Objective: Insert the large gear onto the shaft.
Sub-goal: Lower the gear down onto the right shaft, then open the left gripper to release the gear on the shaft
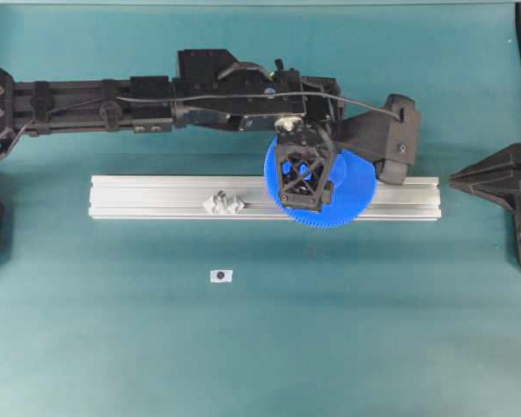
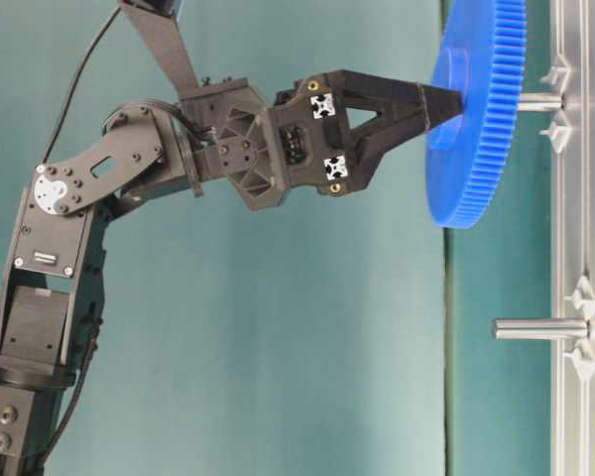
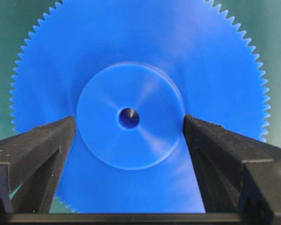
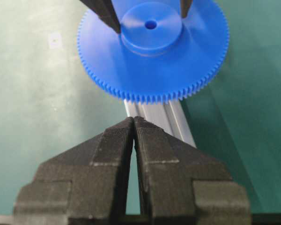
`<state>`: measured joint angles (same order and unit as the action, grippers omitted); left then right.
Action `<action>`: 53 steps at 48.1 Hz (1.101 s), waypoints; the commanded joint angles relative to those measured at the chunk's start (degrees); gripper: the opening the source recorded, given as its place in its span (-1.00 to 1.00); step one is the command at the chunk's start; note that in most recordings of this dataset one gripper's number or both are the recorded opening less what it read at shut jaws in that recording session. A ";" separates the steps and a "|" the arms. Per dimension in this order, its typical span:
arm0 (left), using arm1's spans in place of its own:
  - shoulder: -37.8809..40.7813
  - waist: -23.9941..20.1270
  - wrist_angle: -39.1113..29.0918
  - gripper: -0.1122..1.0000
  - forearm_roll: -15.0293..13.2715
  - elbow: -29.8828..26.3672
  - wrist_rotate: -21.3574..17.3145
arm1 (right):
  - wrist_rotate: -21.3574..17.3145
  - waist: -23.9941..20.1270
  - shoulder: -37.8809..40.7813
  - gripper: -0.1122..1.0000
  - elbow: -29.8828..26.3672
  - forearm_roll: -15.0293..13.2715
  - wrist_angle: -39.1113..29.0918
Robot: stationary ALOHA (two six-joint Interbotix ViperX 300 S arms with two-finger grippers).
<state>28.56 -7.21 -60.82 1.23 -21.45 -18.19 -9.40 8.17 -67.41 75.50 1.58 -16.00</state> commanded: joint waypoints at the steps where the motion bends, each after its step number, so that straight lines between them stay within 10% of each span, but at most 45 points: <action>1: -1.14 0.00 -0.09 0.88 0.09 -0.70 0.18 | -0.53 0.09 0.44 -0.56 -0.88 0.00 0.62; 53: -0.09 0.09 -2.20 0.88 0.09 -5.45 -0.09 | -0.53 0.00 0.35 -0.56 -0.88 0.00 0.53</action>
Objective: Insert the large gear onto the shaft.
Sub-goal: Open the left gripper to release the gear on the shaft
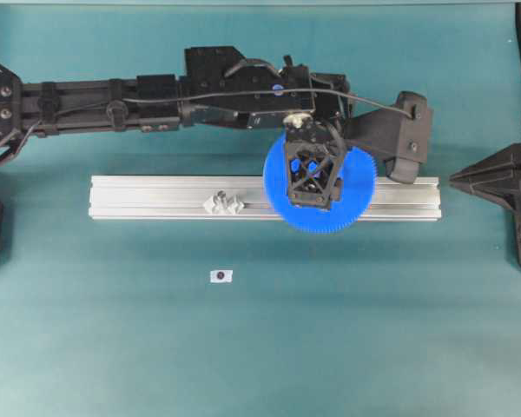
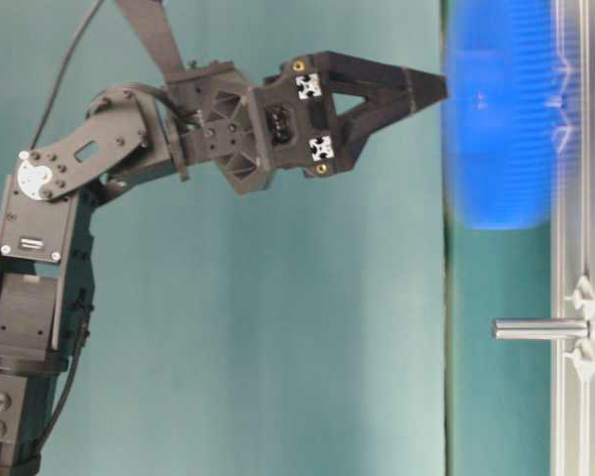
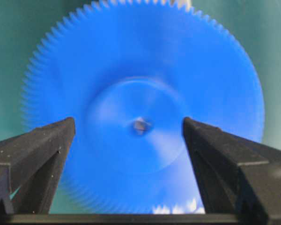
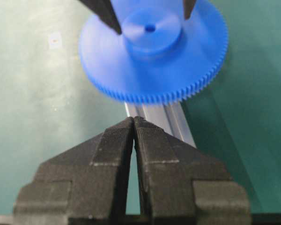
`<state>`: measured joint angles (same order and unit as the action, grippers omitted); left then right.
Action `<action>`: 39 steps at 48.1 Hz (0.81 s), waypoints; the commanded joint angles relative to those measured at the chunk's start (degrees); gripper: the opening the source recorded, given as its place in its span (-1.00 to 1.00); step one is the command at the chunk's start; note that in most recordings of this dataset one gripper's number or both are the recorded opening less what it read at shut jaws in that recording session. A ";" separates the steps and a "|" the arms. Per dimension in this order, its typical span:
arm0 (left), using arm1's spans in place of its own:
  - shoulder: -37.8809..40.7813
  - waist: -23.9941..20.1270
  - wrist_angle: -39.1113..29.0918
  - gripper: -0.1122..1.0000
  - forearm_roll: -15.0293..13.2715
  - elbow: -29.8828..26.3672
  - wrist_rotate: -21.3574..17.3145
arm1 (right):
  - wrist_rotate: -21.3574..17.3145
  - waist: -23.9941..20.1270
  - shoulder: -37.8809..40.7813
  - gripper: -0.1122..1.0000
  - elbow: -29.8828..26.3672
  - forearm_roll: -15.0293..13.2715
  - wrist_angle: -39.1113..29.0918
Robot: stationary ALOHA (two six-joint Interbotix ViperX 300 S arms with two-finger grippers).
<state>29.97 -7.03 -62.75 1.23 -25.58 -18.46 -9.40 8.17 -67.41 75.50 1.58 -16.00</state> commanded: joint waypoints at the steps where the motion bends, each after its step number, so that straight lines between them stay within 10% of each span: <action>1: -1.49 -0.09 -0.35 0.88 0.09 -1.32 0.26 | -0.53 0.00 0.35 -0.56 -0.88 0.00 0.53; 39: -5.19 -0.18 -6.77 0.86 0.09 0.44 1.76 | -0.53 0.09 -2.37 -0.56 -0.70 -0.09 -2.11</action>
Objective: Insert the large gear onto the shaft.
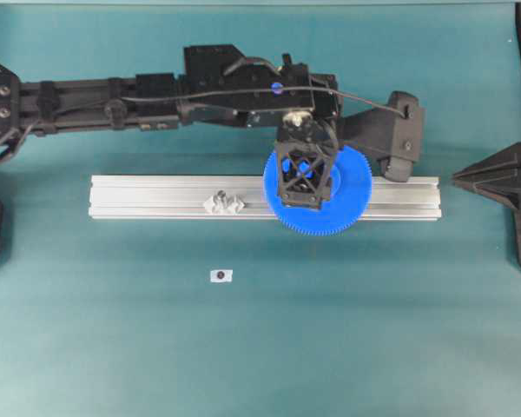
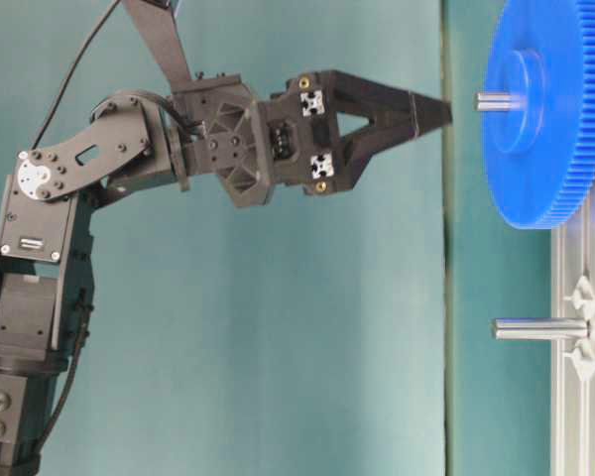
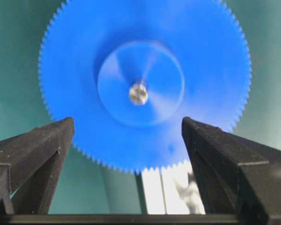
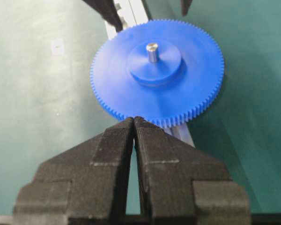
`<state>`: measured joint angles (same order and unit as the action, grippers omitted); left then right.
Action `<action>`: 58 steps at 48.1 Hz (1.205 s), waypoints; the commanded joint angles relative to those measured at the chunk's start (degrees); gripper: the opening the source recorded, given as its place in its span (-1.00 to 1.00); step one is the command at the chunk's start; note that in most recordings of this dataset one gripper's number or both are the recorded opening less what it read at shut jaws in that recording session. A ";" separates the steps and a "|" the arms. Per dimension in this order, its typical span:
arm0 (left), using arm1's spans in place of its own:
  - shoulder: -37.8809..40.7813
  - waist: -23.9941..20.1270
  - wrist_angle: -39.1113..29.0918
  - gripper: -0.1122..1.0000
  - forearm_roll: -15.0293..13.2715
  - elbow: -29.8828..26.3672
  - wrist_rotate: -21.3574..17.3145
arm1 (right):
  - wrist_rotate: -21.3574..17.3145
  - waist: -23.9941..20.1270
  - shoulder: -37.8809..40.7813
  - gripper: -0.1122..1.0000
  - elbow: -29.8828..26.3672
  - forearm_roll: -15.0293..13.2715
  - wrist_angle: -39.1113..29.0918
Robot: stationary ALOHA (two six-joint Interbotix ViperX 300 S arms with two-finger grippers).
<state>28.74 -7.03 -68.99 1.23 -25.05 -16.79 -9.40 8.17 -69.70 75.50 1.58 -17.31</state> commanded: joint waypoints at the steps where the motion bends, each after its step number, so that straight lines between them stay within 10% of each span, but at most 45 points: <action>1: -4.31 -0.35 -0.53 0.86 0.09 0.26 0.18 | -0.53 0.09 -0.26 -0.56 -0.70 -0.18 -1.14; 58: -30.32 1.23 14.41 0.84 0.09 31.64 9.67 | -0.79 0.44 -1.85 -0.56 -2.64 -0.62 -8.96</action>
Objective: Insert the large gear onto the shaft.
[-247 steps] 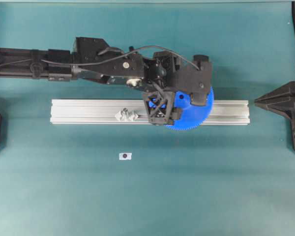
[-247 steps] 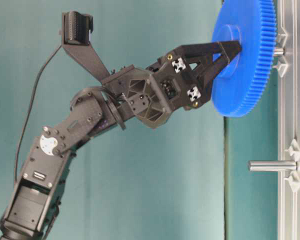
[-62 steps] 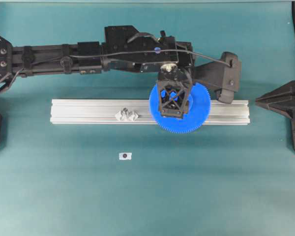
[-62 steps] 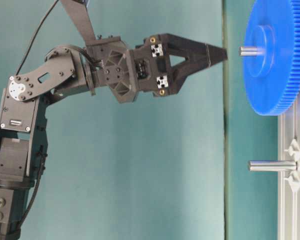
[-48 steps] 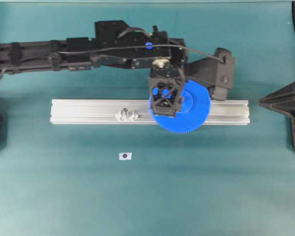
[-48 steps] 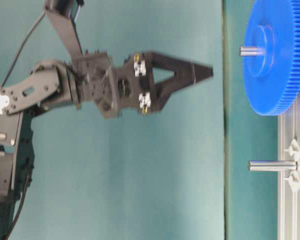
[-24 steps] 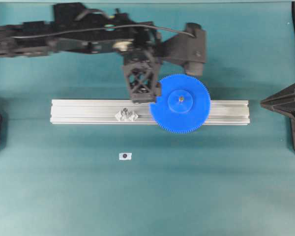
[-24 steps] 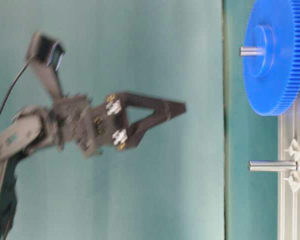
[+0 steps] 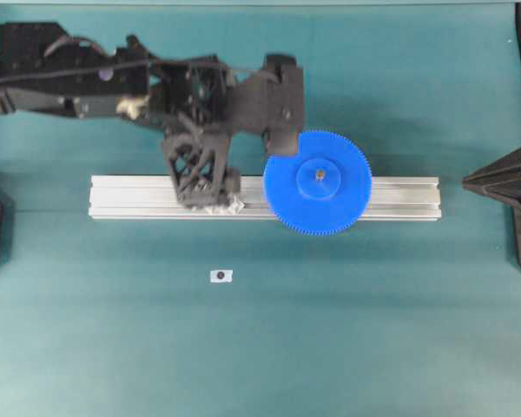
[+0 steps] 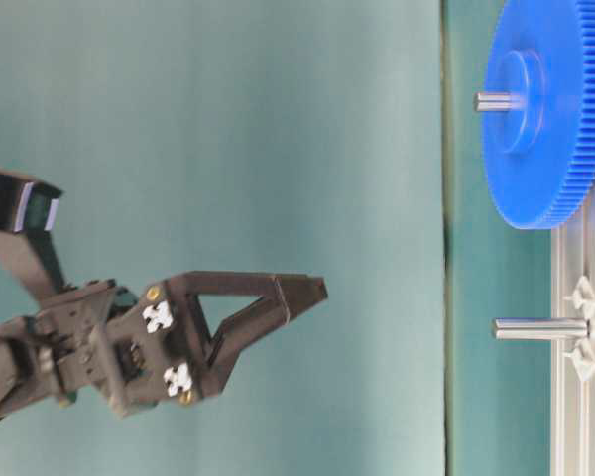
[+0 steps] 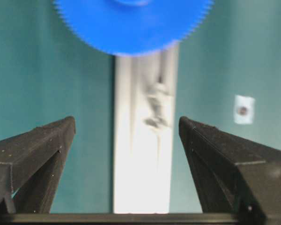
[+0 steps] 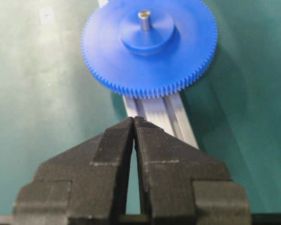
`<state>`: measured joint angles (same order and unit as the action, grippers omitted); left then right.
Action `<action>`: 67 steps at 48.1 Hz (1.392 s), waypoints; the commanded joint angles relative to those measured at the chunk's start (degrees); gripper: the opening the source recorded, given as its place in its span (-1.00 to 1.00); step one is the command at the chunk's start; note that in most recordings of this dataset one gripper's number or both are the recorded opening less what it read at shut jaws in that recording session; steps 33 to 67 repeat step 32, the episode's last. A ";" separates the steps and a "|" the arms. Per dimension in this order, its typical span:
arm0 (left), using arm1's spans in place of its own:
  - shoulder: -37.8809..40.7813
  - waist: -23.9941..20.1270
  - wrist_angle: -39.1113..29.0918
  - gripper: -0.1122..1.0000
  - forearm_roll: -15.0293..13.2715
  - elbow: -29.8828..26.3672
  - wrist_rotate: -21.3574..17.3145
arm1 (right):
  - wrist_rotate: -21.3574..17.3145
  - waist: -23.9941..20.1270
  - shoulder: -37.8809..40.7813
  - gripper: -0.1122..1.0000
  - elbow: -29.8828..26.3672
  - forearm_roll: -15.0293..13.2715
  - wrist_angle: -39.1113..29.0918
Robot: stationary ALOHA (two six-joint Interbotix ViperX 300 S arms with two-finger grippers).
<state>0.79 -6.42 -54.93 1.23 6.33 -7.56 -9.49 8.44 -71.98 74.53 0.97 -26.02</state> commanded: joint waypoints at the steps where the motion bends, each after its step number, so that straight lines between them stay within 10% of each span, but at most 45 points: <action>1: -2.64 0.79 0.35 0.84 0.09 0.79 0.62 | -0.70 0.18 0.44 -0.56 -1.76 0.00 -0.44; 32: -15.38 2.37 13.80 0.82 0.09 17.75 6.24 | -2.64 0.18 0.62 -0.56 -2.20 0.18 -1.67; 67: -15.38 2.37 13.80 0.82 0.09 17.75 6.24 | -2.64 0.18 0.62 -0.56 -2.20 0.18 -1.67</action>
